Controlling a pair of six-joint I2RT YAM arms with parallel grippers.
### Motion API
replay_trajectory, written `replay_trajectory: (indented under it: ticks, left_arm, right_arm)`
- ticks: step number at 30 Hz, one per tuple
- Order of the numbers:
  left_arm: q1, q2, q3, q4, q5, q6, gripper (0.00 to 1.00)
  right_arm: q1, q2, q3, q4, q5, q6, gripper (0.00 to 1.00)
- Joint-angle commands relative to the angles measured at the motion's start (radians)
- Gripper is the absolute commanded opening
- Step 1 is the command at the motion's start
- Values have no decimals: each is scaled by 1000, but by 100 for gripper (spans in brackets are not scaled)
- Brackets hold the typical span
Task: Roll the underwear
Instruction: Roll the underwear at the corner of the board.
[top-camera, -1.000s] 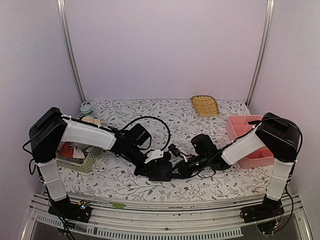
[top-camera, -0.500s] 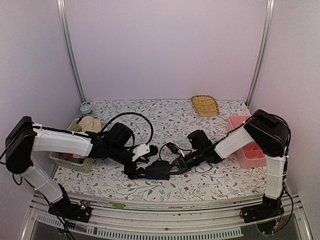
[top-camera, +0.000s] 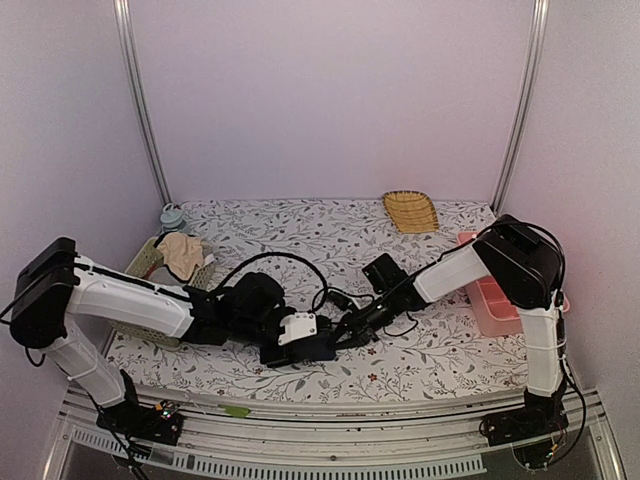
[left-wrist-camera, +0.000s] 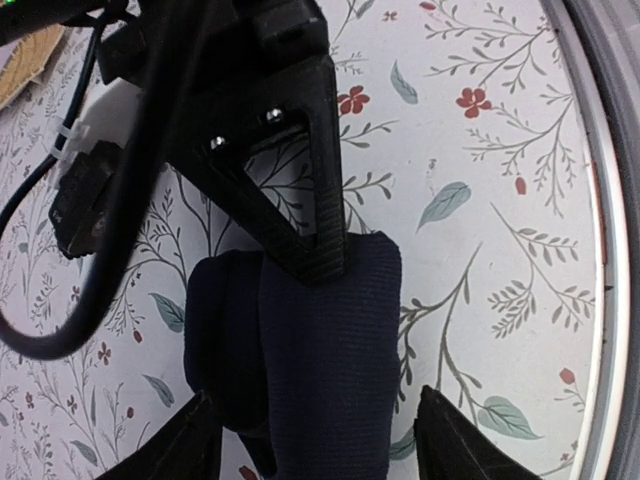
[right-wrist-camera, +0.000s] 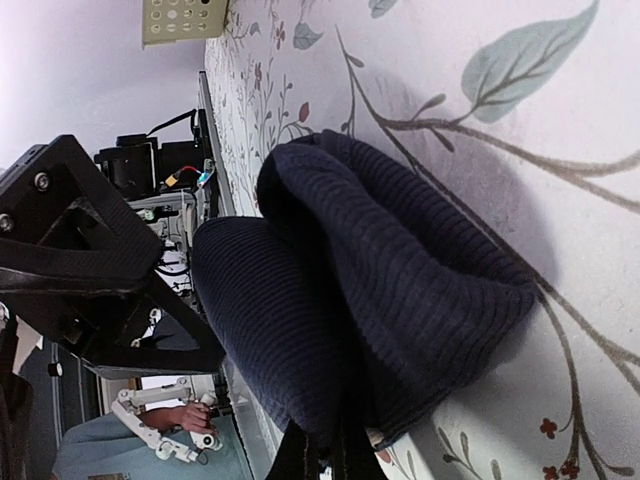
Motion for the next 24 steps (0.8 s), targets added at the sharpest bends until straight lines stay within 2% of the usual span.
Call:
replay_trajectory:
  ticks: [1, 4, 6, 11, 12, 13, 15, 17, 22, 23, 24]
  left_arm:
    - [-27, 85, 62, -4, -38, 23, 63]
    - [-35, 142, 87, -48, -55, 20, 55]
    - [-37, 163, 91, -73, -68, 9, 45]
    - [-35, 162, 79, -107, -43, -5, 11]
    - [-34, 164, 77, -117, -28, -6, 6]
    - [-32, 166, 77, -131, -5, -7, 3]
    - [-20, 169, 78, -152, 45, -14, 0]
    - [-7, 168, 79, -170, 104, -17, 0]
    - [45, 204, 132, -258, 251, -11, 0]
    - [86, 252, 180, -319, 349, -4, 0]
    - [103, 273, 199, -342, 381, 1, 0]
  right_arm:
    - [9, 64, -15, -191, 79, 43, 0]
    - [10, 61, -14, -203, 91, 67, 0]
    - [9, 54, -15, -215, 95, 71, 0]
    - [0, -4, -42, -211, 117, 76, 0]
    - [-3, -27, -54, -193, 119, 77, 2]
    - [-6, -56, -72, -170, 128, 77, 9]
    - [-15, -134, -119, -105, 164, 79, 27]
    - [-26, -218, -176, -40, 200, 71, 35]
    - [-40, -408, -285, 9, 306, -44, 44]
    - [-40, -504, -338, 27, 358, -119, 46]
    - [-39, -548, -364, 40, 382, -151, 47]
